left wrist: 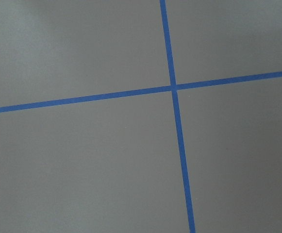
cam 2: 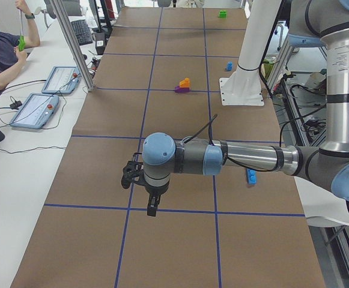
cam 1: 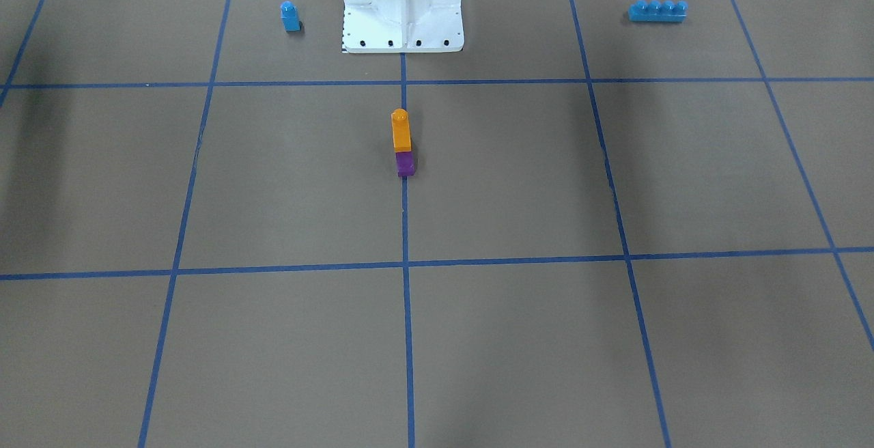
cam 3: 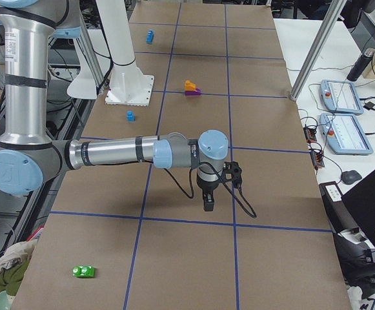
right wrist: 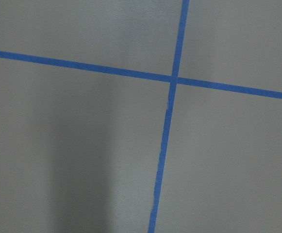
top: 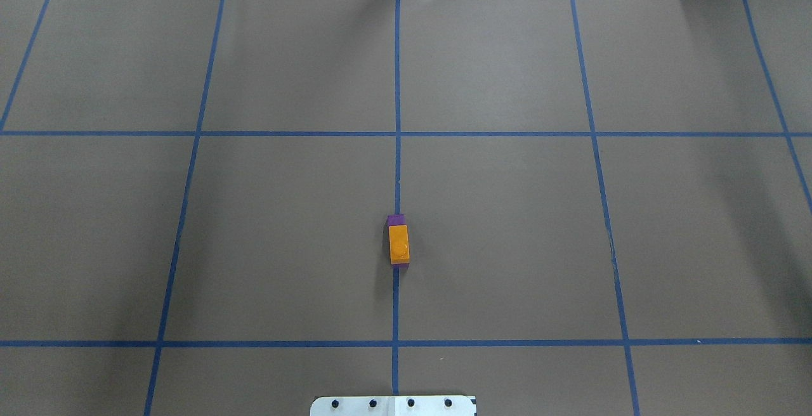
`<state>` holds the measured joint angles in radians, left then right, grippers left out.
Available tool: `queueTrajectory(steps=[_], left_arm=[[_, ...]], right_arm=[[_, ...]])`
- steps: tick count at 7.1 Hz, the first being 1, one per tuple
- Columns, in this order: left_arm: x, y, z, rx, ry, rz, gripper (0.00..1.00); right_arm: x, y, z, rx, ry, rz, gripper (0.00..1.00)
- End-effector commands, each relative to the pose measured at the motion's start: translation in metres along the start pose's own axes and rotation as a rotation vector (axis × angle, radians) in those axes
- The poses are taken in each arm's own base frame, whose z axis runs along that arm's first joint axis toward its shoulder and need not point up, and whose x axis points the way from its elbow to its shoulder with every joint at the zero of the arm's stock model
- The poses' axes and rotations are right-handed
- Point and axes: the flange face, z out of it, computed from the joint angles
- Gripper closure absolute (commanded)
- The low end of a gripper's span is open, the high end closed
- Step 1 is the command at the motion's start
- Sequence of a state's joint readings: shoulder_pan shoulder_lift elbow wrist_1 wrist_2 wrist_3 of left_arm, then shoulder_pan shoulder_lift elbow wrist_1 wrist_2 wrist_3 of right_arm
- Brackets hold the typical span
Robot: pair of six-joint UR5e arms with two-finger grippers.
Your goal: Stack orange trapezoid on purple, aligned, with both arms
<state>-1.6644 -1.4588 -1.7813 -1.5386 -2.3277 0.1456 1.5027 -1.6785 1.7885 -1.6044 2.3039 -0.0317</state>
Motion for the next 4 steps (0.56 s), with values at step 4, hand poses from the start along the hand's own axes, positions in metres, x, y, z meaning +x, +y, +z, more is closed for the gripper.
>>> queueTrajectory(steps=[4], left_arm=[[-0.002,0.012,0.006,-0.015,0.013,-0.011,0.0]], right_arm=[[0.016,0.013,0.009,-0.007,0.037,-0.007,0.0]])
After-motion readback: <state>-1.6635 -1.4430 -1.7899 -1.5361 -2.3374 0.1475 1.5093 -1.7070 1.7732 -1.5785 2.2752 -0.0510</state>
